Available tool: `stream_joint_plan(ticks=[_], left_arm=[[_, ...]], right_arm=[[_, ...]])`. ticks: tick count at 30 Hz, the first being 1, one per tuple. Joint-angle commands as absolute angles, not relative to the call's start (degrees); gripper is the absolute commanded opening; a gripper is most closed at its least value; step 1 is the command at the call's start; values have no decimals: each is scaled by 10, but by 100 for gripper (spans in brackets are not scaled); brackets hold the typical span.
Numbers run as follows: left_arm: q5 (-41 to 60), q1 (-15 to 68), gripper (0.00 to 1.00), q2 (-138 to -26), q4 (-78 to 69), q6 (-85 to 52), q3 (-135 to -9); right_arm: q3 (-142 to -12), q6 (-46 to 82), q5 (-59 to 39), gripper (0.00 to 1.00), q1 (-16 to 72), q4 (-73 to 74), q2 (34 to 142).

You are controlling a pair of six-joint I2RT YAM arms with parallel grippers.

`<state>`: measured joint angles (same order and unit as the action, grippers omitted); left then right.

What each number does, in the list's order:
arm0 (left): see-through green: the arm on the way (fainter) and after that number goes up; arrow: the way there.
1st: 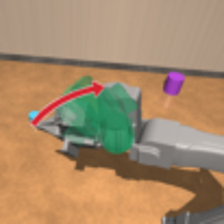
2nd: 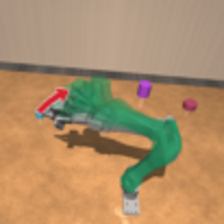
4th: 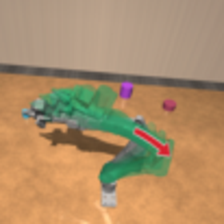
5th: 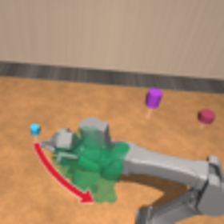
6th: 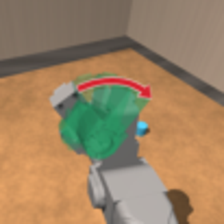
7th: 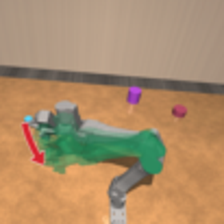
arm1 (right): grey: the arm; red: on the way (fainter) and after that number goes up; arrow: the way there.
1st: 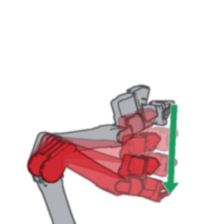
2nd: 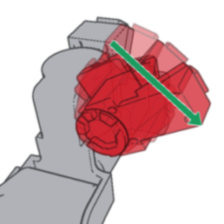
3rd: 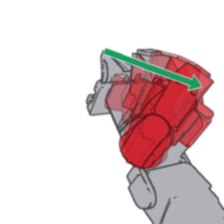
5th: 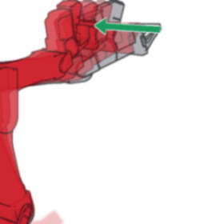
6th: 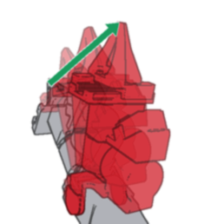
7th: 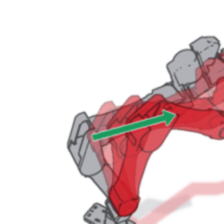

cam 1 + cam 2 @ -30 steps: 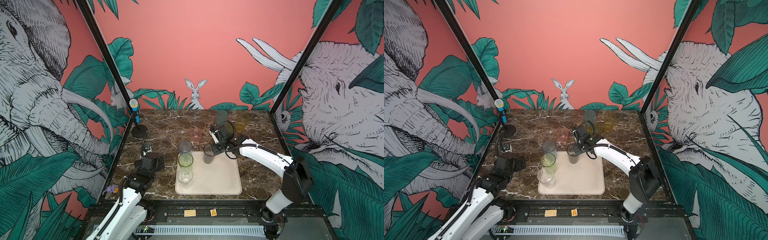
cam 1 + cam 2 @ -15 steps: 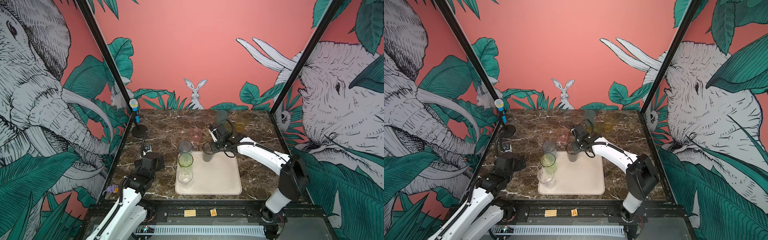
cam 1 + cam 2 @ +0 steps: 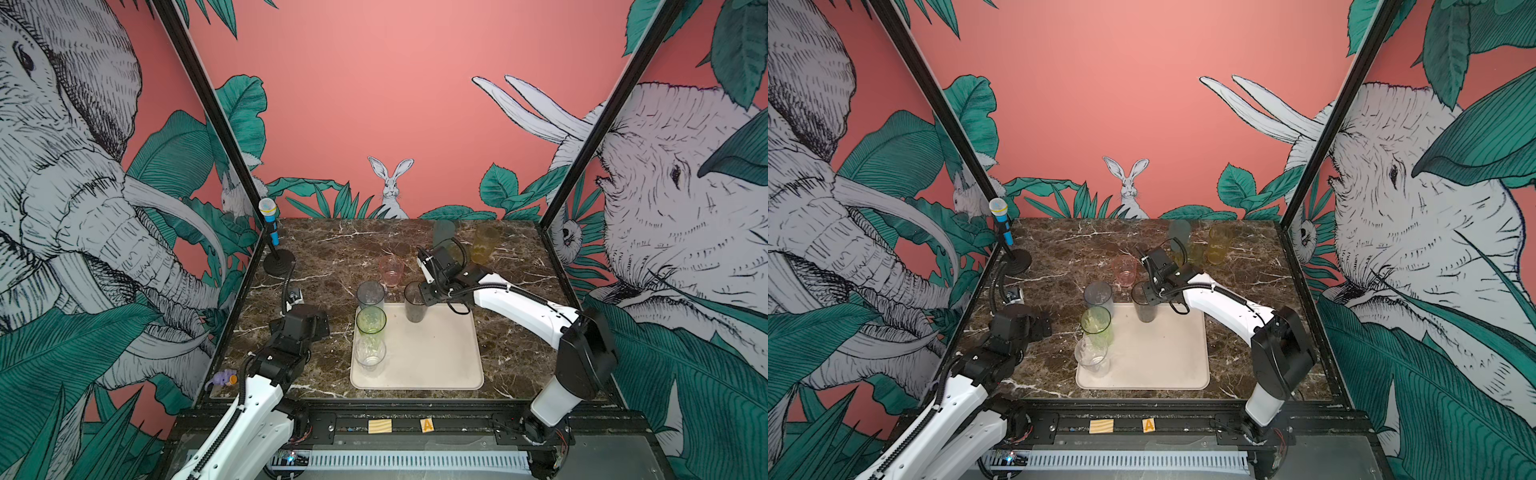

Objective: Place the glasses into the tray
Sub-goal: 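Lower the dark gray tumbler onto the tray beside the clear cup, then open the right gripper to release the dark gray tumbler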

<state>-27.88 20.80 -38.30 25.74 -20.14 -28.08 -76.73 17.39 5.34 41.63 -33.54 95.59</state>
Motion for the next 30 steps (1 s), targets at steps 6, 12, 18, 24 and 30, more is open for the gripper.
stream_joint_plan(ticks=[6,12,18,24,30], left_arm=[[-279,206,100,-380,250,-212,-274],[-278,206,99,-379,253,-210,-277],[-278,207,100,-377,257,-209,-280],[-278,206,99,-378,261,-206,-284],[-278,206,100,-377,266,-205,-289]], right_arm=[[-787,176,55,53,421,-349,944],[-799,171,52,58,420,-356,927],[-812,165,54,61,421,-364,899],[-827,154,72,64,421,-369,874],[-835,128,131,69,420,-351,843]])
